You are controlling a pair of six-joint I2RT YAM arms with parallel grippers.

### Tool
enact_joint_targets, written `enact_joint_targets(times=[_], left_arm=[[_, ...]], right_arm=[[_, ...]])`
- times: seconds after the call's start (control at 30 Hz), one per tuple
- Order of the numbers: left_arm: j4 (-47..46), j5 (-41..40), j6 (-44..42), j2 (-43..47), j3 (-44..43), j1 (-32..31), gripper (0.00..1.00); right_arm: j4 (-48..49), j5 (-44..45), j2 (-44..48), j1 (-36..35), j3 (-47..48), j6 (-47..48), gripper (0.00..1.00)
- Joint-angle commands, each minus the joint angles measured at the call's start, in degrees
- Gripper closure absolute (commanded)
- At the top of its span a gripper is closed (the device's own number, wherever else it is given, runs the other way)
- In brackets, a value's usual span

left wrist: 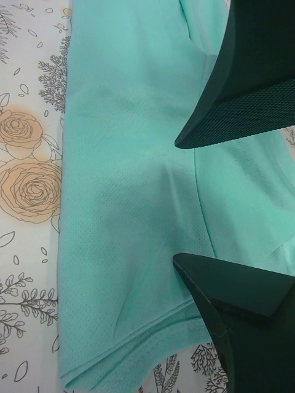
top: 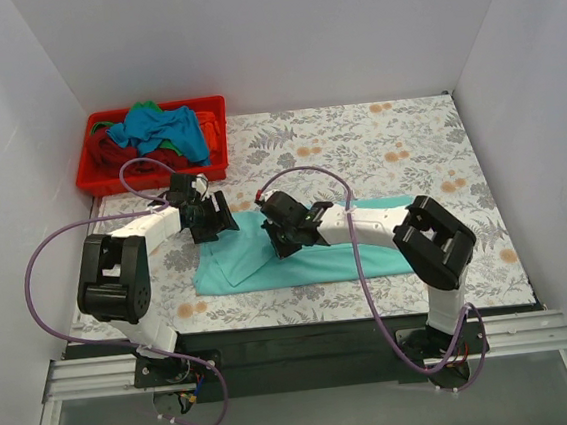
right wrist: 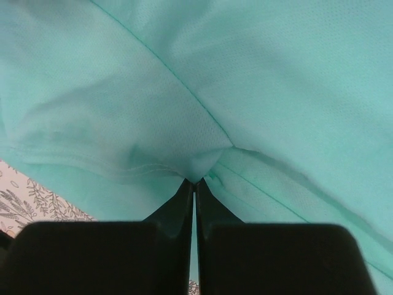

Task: Fold and stack the t-shirts
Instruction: Fold the tshirt

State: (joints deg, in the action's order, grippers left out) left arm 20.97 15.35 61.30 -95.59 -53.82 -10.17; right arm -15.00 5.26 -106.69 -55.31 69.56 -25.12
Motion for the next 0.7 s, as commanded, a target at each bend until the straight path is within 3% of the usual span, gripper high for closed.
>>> enact_joint_targets(times=[0.0,0.57,0.63,0.67], left_arm=[[1.18,-3.4,-1.44,-1.35,-0.67,0.42,0.31],[2.14,-6.56,-1.88,-1.79,-0.93,0.42,0.31],[2.23,-7.09,-1.88,-1.79,-0.93,0.42,0.31],[2.23,-7.09,-1.88,-1.79,-0.93,0.42,0.31]], right_arm=[[-0.02,-0.59,4.12,-0.33,-0.04,-0.01,0.98],[-6.53,-3.5,2.19,-0.32,1.63,-1.24,0.96],[-7.23,-3.94,2.54,-0.33,1.98,-0.98,0.9],[-7.41,-3.94,2.63,-0.33,2.07,-0.89,0.81]])
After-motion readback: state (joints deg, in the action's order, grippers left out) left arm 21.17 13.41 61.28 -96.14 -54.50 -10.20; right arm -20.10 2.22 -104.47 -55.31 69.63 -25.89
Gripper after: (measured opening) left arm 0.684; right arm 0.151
